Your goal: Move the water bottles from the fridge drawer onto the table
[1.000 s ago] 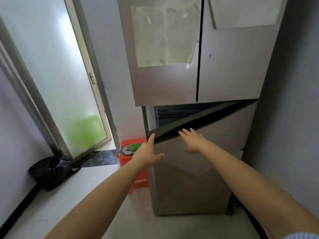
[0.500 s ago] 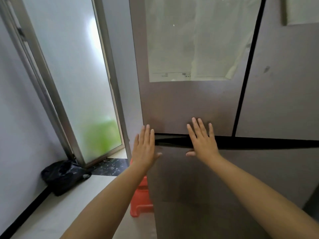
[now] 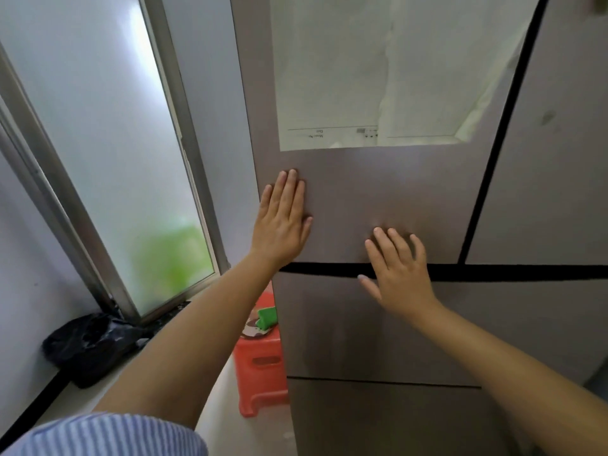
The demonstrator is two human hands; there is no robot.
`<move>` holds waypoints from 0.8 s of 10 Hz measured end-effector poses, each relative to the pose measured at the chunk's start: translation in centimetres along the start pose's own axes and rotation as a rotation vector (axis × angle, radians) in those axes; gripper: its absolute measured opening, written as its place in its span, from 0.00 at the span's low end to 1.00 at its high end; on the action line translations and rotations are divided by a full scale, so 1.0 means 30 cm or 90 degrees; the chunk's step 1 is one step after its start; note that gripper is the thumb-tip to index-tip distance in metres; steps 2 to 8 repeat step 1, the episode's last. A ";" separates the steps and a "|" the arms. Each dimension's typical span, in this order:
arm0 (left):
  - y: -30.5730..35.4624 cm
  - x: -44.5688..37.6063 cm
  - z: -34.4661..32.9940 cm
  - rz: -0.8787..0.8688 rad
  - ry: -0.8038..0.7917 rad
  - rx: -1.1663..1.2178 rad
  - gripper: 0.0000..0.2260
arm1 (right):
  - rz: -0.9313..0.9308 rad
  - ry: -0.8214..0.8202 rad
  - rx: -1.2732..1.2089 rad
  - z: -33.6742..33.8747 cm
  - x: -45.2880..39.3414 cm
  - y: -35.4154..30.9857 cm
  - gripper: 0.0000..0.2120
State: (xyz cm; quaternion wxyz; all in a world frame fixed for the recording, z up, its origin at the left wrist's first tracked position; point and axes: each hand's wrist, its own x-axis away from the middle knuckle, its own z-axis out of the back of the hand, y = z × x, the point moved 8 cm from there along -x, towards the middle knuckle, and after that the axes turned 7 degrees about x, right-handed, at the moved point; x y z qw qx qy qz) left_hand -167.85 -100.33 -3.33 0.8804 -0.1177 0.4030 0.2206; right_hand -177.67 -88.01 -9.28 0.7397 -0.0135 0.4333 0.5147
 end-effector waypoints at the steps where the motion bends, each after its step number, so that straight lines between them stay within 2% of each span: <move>1: -0.005 -0.036 0.008 -0.049 0.032 -0.001 0.29 | -0.058 0.206 -0.230 0.155 -0.075 0.091 0.11; 8: -0.005 -0.036 0.008 -0.049 0.032 -0.001 0.29 | -0.058 0.206 -0.230 0.155 -0.075 0.091 0.11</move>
